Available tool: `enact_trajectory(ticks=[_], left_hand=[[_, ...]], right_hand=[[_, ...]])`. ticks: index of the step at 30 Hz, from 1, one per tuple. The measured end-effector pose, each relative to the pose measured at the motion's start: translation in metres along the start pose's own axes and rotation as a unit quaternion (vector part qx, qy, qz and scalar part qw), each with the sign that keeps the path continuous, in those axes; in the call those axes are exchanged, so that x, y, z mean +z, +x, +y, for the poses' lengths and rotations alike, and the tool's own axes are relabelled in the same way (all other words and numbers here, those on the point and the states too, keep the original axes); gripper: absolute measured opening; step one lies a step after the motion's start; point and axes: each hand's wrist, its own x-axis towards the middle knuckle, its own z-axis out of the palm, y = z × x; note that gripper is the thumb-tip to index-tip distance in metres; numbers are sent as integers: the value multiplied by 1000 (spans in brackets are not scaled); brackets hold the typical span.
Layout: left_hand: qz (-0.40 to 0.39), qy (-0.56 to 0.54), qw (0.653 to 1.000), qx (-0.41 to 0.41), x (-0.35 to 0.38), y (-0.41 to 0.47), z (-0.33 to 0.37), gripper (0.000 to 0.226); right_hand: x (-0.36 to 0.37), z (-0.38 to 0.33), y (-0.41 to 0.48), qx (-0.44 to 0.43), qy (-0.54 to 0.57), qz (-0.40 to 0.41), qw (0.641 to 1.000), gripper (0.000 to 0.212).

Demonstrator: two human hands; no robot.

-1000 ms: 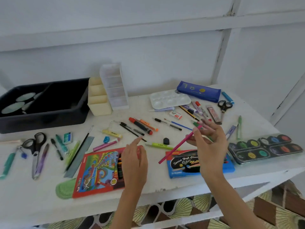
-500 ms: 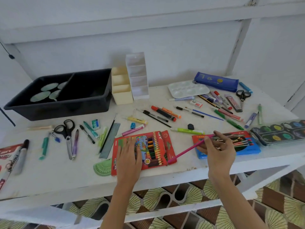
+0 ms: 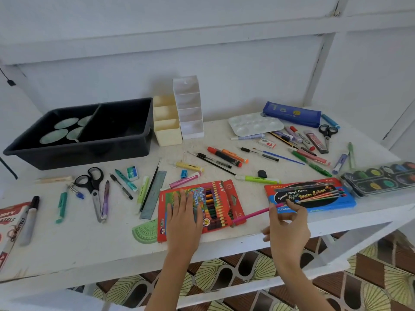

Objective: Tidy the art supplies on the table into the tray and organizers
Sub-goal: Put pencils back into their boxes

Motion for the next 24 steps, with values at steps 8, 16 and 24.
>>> enact_trajectory(ticks=[8,16,24], left_hand=[[-37,31,999,5,-1,2,-1,92],[-38,42,998,3,0,1,-1,72],[-28,40,999,8,3,1,-1,95]], right_hand=[[1,32,-11,-165,-337,-57,925,40],[17,43,-34,-294,-371,-101,875,39],[19,36,-33,-334,-375,-205,840,34]])
